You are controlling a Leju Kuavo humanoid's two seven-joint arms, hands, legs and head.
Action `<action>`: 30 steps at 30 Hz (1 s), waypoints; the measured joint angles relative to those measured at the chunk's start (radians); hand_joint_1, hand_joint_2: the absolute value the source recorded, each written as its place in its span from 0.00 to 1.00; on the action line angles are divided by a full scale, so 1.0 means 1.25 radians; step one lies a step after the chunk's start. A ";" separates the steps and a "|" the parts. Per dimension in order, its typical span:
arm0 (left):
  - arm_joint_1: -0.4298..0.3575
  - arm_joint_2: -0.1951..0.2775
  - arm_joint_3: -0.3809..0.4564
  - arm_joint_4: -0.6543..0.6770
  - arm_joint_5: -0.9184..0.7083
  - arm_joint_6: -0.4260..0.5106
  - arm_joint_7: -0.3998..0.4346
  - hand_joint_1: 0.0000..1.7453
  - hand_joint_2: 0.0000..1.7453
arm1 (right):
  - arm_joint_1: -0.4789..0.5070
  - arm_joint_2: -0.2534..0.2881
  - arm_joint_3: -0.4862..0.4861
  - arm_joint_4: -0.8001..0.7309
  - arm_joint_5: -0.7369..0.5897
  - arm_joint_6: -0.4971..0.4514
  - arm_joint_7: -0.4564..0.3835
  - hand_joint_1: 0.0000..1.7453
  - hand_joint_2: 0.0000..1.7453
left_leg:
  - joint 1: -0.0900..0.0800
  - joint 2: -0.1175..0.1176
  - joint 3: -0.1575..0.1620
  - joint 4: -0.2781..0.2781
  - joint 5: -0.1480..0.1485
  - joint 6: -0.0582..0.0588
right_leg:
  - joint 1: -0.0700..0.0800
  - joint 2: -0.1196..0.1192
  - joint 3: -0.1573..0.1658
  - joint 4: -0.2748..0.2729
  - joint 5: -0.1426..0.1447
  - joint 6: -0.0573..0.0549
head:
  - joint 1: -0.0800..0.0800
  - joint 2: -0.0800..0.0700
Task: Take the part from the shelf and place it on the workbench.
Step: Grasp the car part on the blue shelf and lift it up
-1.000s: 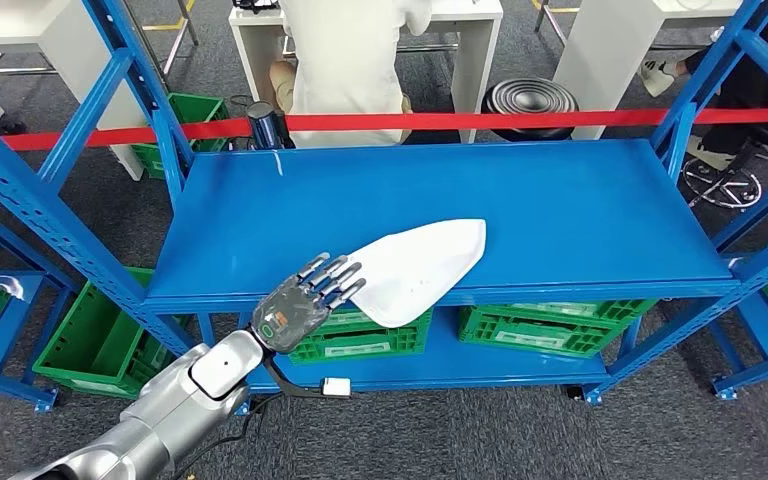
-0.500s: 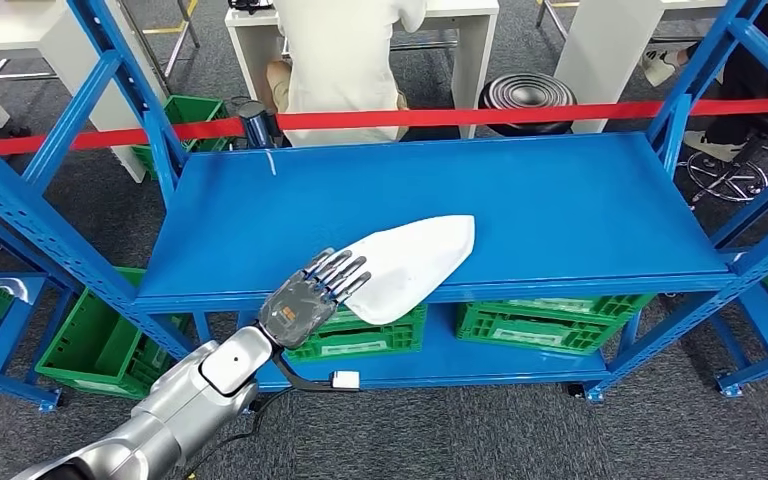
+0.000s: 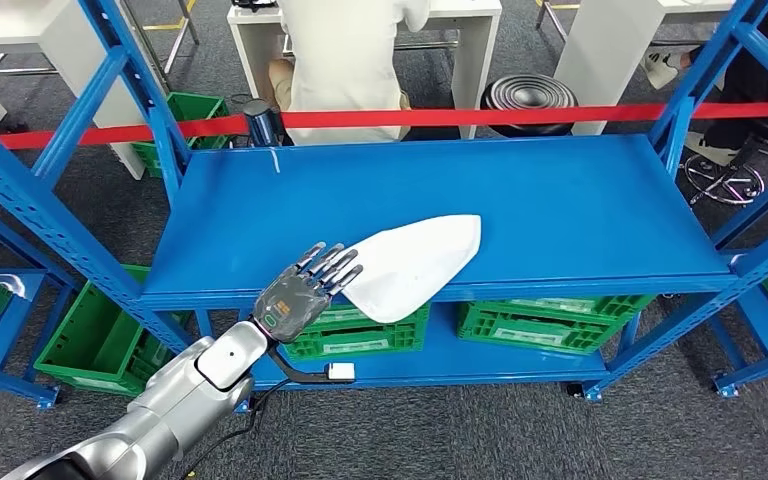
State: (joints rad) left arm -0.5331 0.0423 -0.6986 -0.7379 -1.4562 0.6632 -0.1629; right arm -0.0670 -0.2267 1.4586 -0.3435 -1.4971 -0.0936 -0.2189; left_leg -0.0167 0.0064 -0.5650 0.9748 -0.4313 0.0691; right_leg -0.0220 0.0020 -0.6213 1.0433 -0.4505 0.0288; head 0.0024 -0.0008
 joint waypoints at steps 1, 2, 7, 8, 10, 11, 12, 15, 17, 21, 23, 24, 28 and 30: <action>-0.001 -0.002 0.001 0.000 0.000 0.000 0.000 0.00 1.00 | 0.000 -0.001 0.000 0.000 0.001 -0.001 0.000 0.00 0.00 | 0.002 0.000 0.004 -0.008 0.005 0.000 | 0.000 -0.001 -0.017 0.035 -0.017 -0.002 | 0.001 0.000; -0.001 -0.003 0.002 0.001 0.001 0.000 -0.002 0.00 1.00 | -0.001 -0.002 0.000 0.001 0.003 -0.001 0.000 0.00 0.00 | 0.001 0.000 0.003 -0.009 0.007 0.001 | 0.000 -0.001 -0.039 0.083 -0.039 -0.003 | 0.001 0.000; 0.003 -0.007 0.006 0.009 0.008 0.000 -0.014 0.00 1.00 | -0.003 -0.008 0.000 0.003 0.012 -0.002 0.004 0.00 0.00 | 0.003 -0.001 -0.001 0.000 0.004 -0.004 | -0.009 -0.002 -0.050 0.117 -0.038 0.024 | 0.002 0.000; 0.003 -0.009 0.008 0.010 0.007 0.000 -0.016 0.00 1.00 | -0.004 -0.009 0.000 0.004 0.014 -0.002 0.005 0.00 0.00 | 0.003 -0.002 -0.002 0.006 0.000 -0.009 | -0.011 -0.003 -0.021 0.062 -0.021 0.029 | 0.002 0.000; 0.003 -0.011 0.011 0.011 0.006 0.000 -0.017 0.00 1.00 | -0.006 -0.011 0.000 0.004 0.015 -0.002 0.007 0.00 0.00 | 0.001 -0.002 -0.010 0.021 -0.008 -0.019 | -0.011 -0.002 0.015 -0.008 -0.003 0.025 | 0.001 0.000; 0.003 -0.011 0.012 0.012 0.005 0.000 -0.017 0.00 1.00 | -0.007 -0.011 0.000 0.004 0.015 -0.002 0.007 0.00 0.00 | -0.001 -0.002 -0.014 0.025 -0.010 -0.023 | -0.010 -0.001 0.018 -0.015 -0.003 0.017 | 0.000 0.000; 0.003 -0.012 0.012 0.012 0.004 0.000 -0.017 0.00 1.00 | -0.007 -0.012 0.000 0.004 0.015 -0.002 0.008 0.00 0.00 | -0.001 -0.002 -0.016 0.028 -0.010 -0.025 | -0.008 0.001 0.018 -0.015 -0.001 0.011 | 0.000 0.000; 0.003 -0.012 0.015 0.013 0.003 0.000 -0.018 0.00 1.00 | -0.008 -0.011 0.000 0.005 0.015 -0.002 0.009 0.00 0.00 | 0.004 -0.003 -0.029 0.054 -0.030 -0.035 | -0.014 0.002 0.019 -0.015 0.001 -0.003 | -0.003 0.000; 0.003 -0.012 0.016 0.014 0.003 0.000 -0.018 0.00 1.00 | -0.008 -0.011 0.000 0.006 0.015 -0.002 0.009 0.00 0.00 | 0.010 -0.004 -0.068 0.138 -0.077 -0.046 | -0.014 0.002 0.019 -0.016 0.001 -0.009 | -0.005 0.000; 0.011 -0.011 0.017 0.016 0.002 0.000 -0.018 0.00 1.00 | -0.008 -0.012 0.000 0.007 0.018 -0.002 0.009 0.00 0.00 | 0.017 -0.005 -0.124 0.252 -0.103 -0.052 | -0.011 0.003 0.020 -0.016 0.000 -0.011 | -0.005 0.000; 0.011 -0.010 0.019 0.016 -0.001 0.000 -0.018 0.00 1.00 | -0.010 -0.011 0.000 0.007 0.022 -0.002 0.011 0.00 0.00 | 0.016 -0.006 -0.077 0.151 -0.048 -0.042 | -0.010 0.005 0.022 -0.016 0.000 -0.011 | -0.005 0.000; 0.011 -0.009 0.021 0.016 -0.003 0.000 -0.018 0.00 1.00 | -0.011 -0.009 0.000 0.007 0.023 -0.002 0.012 0.00 0.00 | 0.014 -0.006 -0.050 0.096 -0.027 -0.036 | -0.008 0.006 0.022 -0.017 0.000 -0.010 | -0.005 0.000; 0.013 -0.004 0.029 0.016 -0.005 0.000 -0.022 0.00 1.00 | -0.016 -0.004 0.000 0.009 0.028 -0.002 0.014 0.00 0.00 | 0.006 -0.006 -0.018 0.029 -0.015 -0.023 | -0.005 0.006 0.020 -0.022 0.004 -0.001 | -0.005 0.000; 0.014 -0.004 0.032 0.016 -0.003 0.000 -0.031 0.00 1.00 | -0.017 -0.002 0.000 0.009 0.031 -0.002 0.015 0.00 0.00 | 0.008 -0.004 -0.007 0.011 -0.005 -0.016 | -0.004 0.004 0.013 -0.011 -0.003 0.004 | -0.004 0.000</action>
State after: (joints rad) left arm -0.5158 0.0372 -0.6590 -0.7182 -1.4602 0.6631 -0.2014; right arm -0.0882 -0.2295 1.4590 -0.3317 -1.4578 -0.0958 -0.2007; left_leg -0.0063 0.0009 -0.5742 0.9882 -0.4370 0.0495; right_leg -0.0266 0.0067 -0.6051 1.0302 -0.4540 0.0333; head -0.0024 -0.0008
